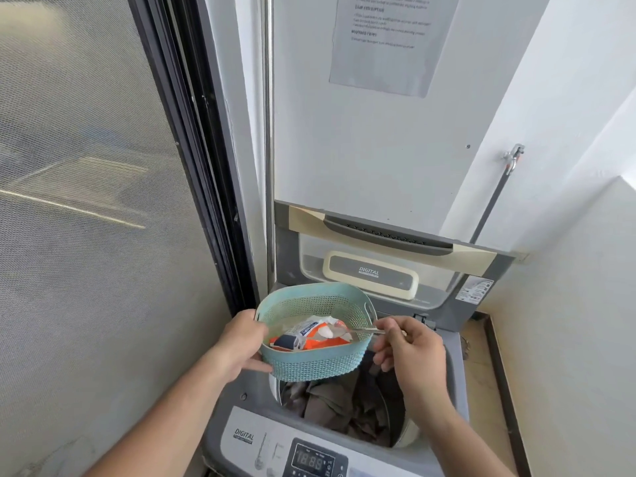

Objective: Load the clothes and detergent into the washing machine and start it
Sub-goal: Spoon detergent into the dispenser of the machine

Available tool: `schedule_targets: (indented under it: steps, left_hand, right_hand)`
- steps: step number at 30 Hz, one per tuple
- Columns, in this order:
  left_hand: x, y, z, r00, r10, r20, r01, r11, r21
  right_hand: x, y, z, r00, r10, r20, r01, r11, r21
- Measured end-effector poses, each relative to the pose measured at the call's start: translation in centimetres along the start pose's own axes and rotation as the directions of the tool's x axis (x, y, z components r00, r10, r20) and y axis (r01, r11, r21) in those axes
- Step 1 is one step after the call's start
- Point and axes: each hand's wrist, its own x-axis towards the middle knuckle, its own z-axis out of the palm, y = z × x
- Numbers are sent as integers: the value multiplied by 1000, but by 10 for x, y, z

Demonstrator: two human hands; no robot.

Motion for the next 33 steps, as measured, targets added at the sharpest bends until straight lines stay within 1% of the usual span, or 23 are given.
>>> schedule_targets:
  steps: [6,10,15,20,28,33]
  left_hand:
    - [9,-1,-6,1000,-12,-13,12,1000,-9]
    - [15,-1,-12,1000,-18,-10,18,1000,-15]
    - [24,-4,-17,999,-39,-17,39,999,-16]
    - [30,-11,-23,997,-68,-43,68,998,-4]
    - [36,-23,-34,988,-119,-99,120,993,8]
    - [39,-28,-36,982,-151,-116,153,988,9]
  right_hand:
    - [8,-4,-22,1000,13,10,-13,998,57]
    - [18,-8,-38,1000,9,-10,-8,996,87]
    - [43,1,-48,998,4,-70,2,997,82]
    - [72,30,-45,990,42,-137,-31,997,77]
    - [113,105,-14,959,193,-209,-187,981,50]
    - [131,134,4,938,232,-258,-235,972,22]
